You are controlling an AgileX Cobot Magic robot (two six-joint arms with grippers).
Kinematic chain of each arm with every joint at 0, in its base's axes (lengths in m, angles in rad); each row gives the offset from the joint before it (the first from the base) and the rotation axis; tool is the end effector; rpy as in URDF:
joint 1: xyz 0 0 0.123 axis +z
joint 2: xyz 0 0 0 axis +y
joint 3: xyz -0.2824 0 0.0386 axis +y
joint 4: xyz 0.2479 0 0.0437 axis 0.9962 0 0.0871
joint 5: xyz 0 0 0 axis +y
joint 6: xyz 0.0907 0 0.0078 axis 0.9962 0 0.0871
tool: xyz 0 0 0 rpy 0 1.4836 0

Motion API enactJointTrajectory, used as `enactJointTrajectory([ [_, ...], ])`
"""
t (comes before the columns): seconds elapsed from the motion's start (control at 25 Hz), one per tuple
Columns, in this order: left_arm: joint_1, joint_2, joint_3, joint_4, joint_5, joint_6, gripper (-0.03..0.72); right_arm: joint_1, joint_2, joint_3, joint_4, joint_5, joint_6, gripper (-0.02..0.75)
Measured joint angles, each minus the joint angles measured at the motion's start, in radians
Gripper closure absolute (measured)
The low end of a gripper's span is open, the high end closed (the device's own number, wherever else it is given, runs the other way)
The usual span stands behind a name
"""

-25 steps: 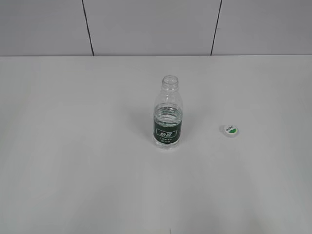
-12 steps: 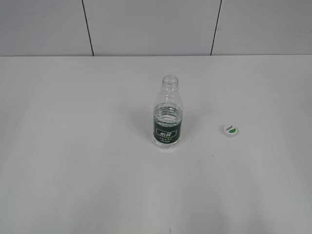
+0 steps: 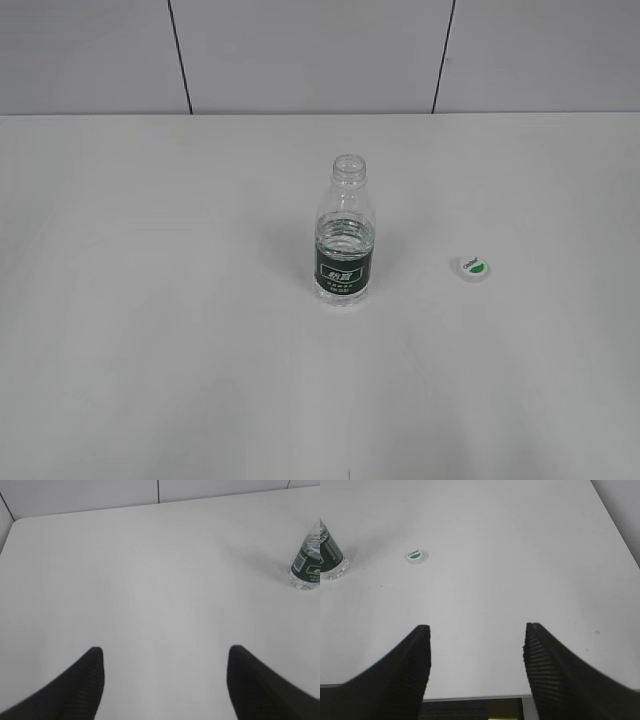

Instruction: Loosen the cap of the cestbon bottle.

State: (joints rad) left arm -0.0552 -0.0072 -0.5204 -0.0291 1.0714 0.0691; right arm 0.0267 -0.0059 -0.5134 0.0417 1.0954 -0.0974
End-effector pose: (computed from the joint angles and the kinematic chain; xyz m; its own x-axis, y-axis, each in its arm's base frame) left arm -0.0090 -0.0018 0.2819 -0.4351 0.0792 -0.8969 0.1022 0.9940 0.0382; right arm -0.0089 0.0031 0.2781 -0.4631 -0.0906 -0.8817 -0.0959 0.9940 -0.0517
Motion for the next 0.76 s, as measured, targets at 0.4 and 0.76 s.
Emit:
enactJointTrajectory([
  [0.4,0.0,0.0,0.0,0.0,0.0,0.0,0.221,0.0,0.0,0.0,0.0,0.0,0.001,0.288],
  [0.76,0.0,0.0,0.0,0.0,0.0,0.0,0.223,0.0,0.0,0.0,0.0,0.0,0.001,0.288],
])
